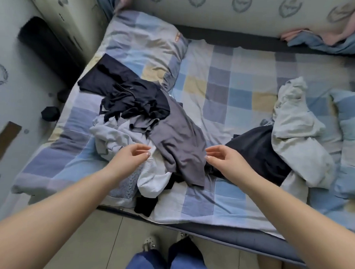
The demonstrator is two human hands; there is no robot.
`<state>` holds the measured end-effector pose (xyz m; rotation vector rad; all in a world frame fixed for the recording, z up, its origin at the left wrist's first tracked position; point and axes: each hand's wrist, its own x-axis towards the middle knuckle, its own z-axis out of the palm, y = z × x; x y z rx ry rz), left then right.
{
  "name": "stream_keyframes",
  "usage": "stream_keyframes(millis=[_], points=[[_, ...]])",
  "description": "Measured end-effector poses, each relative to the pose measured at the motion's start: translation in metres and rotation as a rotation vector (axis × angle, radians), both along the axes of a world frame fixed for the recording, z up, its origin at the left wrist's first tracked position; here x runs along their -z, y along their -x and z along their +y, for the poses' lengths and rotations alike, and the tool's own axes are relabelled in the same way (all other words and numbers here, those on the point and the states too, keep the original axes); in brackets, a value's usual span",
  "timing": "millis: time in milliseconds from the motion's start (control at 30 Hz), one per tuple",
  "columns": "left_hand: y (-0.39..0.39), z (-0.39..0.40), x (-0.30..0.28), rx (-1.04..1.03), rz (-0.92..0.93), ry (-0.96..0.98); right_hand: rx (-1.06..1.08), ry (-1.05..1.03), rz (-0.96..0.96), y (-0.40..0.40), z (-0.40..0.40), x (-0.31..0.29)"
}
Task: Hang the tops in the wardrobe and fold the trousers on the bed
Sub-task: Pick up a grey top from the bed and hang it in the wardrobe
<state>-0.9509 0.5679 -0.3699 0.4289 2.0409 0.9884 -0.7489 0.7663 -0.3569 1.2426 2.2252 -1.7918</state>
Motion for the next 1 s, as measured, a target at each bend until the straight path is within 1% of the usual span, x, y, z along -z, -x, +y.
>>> stream_keyframes(millis=[167,367,467,600,733,900,1000], points=[[0.037,0.000,0.024,-0.104,-0.002,0.083,-0.141,0.018,-0.050,0.059,0.004,0.030],[0.081,-0.023,0.051,-0.199,-0.014,0.157,-0.246,0.067,-0.074,0.122,-0.015,0.055],[0.101,-0.038,0.068,-0.228,-0.042,0.190,-0.251,0.097,-0.088,0.151,-0.026,0.068],[0.129,-0.060,0.096,-0.202,-0.109,0.266,-0.275,0.109,-0.143,0.188,-0.048,0.094],[0.162,-0.085,0.131,-0.199,-0.166,0.314,-0.314,0.117,-0.233,0.228,-0.083,0.136],[0.186,-0.102,0.167,-0.149,-0.197,0.356,-0.422,-0.047,-0.315,0.255,-0.119,0.177],[0.191,-0.112,0.191,-0.108,-0.208,0.419,-0.387,-0.060,-0.389,0.261,-0.131,0.200]])
